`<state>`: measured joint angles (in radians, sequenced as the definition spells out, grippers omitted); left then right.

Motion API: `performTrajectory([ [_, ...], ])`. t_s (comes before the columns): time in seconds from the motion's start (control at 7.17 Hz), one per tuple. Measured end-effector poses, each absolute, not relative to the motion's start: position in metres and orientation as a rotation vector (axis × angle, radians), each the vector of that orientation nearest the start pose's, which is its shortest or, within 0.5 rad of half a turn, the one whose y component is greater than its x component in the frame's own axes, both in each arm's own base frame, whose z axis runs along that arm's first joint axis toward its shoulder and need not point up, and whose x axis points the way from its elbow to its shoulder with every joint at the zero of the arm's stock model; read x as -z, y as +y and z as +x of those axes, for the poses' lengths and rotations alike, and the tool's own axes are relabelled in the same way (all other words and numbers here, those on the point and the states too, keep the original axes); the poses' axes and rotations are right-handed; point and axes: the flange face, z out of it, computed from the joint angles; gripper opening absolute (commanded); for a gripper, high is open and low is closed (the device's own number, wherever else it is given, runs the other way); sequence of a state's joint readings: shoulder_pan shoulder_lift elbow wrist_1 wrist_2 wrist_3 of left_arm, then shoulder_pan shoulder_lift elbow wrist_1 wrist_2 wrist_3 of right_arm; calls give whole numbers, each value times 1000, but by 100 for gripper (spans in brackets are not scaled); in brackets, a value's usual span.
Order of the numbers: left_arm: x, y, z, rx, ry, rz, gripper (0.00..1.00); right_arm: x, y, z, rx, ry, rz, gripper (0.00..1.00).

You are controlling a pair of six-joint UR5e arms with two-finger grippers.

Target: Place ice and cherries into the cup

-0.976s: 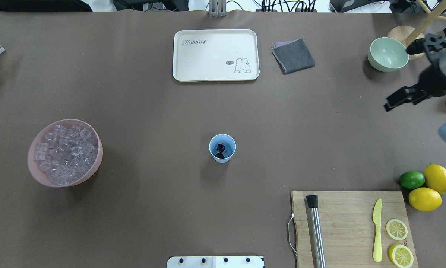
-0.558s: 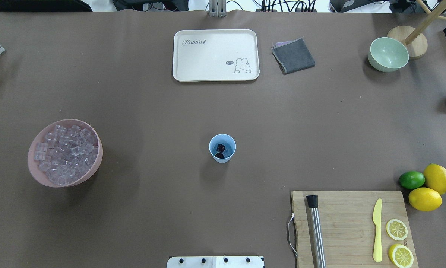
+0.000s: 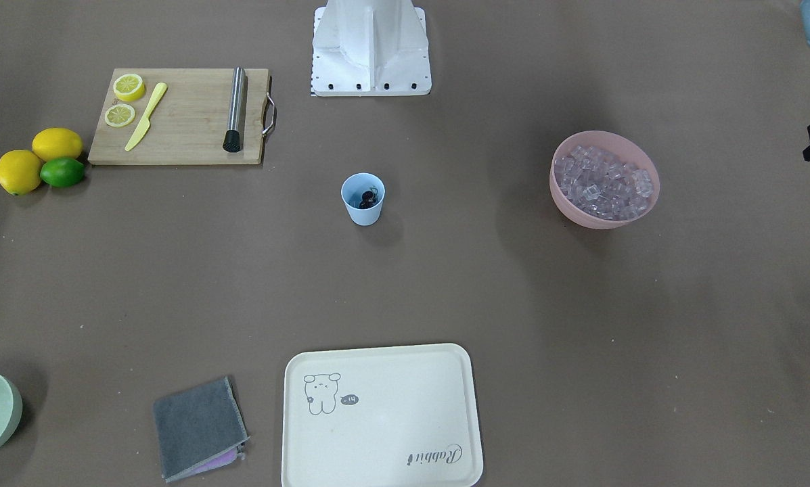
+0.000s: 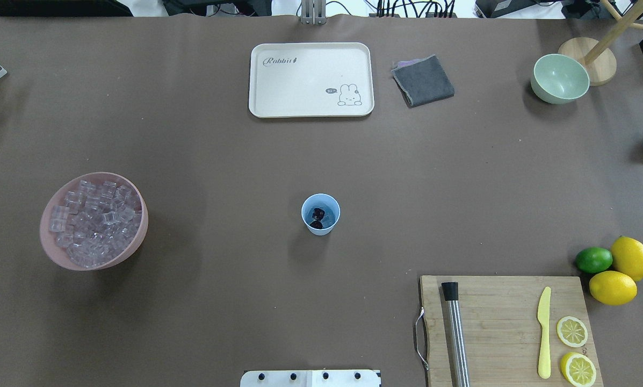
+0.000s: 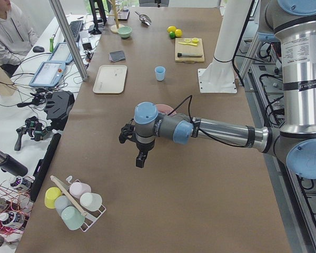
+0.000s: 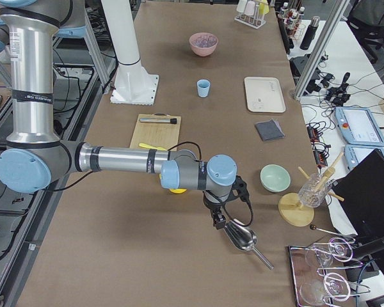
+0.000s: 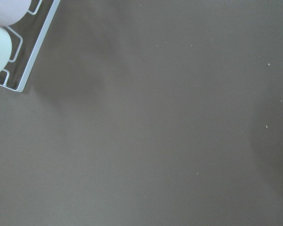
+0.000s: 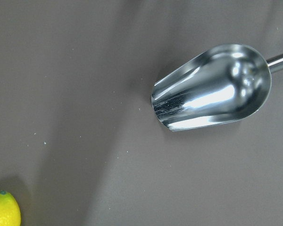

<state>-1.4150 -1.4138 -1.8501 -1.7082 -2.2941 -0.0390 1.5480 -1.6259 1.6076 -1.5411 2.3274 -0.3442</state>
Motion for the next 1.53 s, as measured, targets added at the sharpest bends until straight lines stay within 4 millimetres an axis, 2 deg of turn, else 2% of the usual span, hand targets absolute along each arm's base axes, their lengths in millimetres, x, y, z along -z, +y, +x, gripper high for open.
performTrajectory([
  [0.28, -604, -437, -21, -134, 779, 138, 98, -661, -473, 54, 353, -749, 142, 100],
  [0.56, -618, -435, -32, -97, 798, 118, 98, -654, -475, 49, 366, -751, 152, 100],
  [0.84, -623, -434, -38, -80, 797, 114, 98, -651, -477, 42, 380, -752, 154, 100],
  [1.53, -627, -431, -41, -50, 793, 101, 98, -653, -474, 41, 382, -755, 151, 100],
])
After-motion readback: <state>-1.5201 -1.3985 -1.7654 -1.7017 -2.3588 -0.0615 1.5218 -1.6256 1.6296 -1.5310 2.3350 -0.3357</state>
